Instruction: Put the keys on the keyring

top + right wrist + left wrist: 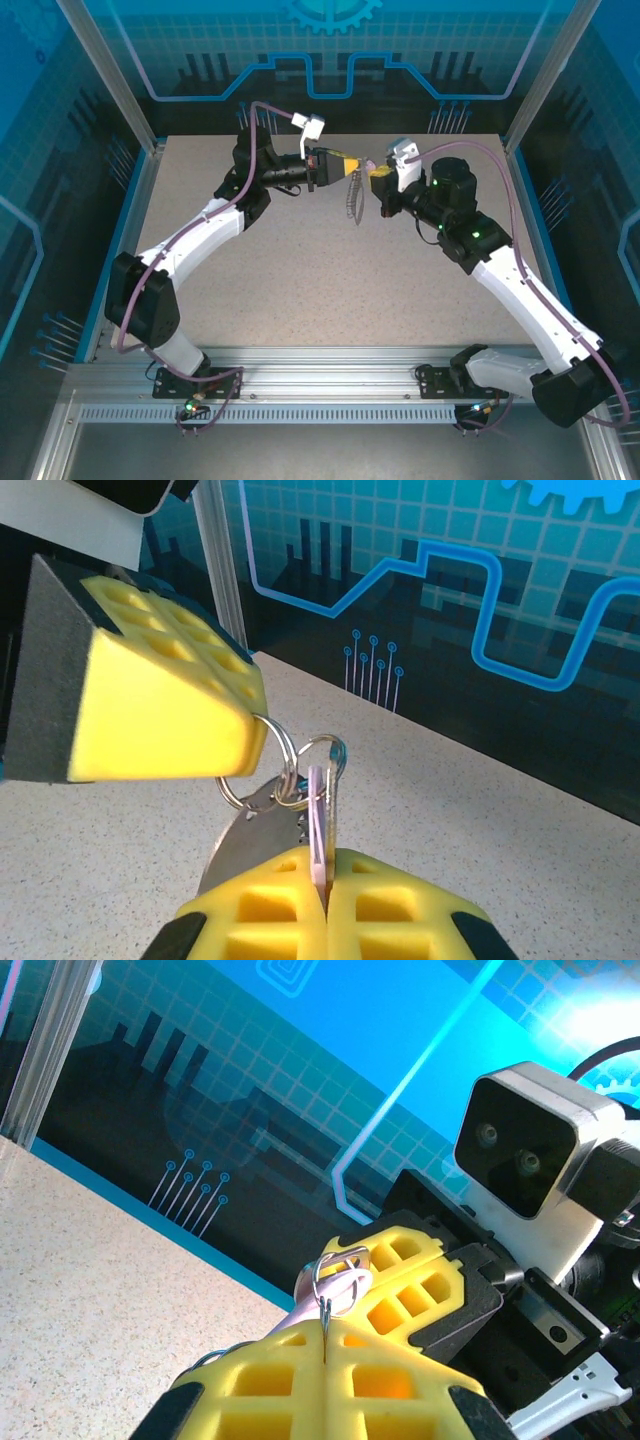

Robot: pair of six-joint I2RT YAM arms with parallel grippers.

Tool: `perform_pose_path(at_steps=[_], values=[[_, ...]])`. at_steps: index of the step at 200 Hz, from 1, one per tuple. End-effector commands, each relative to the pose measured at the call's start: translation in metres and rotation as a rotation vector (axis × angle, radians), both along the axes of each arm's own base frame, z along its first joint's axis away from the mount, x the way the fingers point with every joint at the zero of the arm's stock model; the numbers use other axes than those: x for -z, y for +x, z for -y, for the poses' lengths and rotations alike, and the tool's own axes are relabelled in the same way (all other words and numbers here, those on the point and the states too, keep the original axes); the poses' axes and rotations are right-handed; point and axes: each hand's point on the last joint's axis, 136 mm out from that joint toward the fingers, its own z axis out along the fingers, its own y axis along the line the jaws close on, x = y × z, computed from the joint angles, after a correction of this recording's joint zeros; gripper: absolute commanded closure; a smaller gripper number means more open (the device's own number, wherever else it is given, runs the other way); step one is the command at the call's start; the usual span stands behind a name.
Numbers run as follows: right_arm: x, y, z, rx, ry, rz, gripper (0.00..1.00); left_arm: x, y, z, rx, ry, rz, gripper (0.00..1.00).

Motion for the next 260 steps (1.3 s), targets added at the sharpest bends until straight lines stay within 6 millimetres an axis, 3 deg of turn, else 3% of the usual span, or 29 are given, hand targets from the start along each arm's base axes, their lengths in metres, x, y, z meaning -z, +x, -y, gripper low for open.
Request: perform_pose_path(at_steps=[1, 68, 164, 260], values=[[-0.004, 0.0, -0.004, -0.028, -0.015, -0.004, 1.0, -0.018, -0.011, -0.003, 0.002, -0.011, 0.07, 1.0], [0.002, 0.002, -0.012, -0.055, -0.032, -0.027, 1.0, -0.017, -0.012, -0.001, 0.003, -0.005, 0.071, 1.0], [-0.007, 0.006, 0.022, 0.035, 0.012, -0.016, 1.0, -0.014, -0.011, -0.001, -0.003, 0.004, 0.069, 1.0], [-0.001, 0.001, -0.007, -0.053, 0.0, -0.036, 1.0, -0.015, -0.011, 0.002, 0.001, 0.006, 0.069, 1.0]])
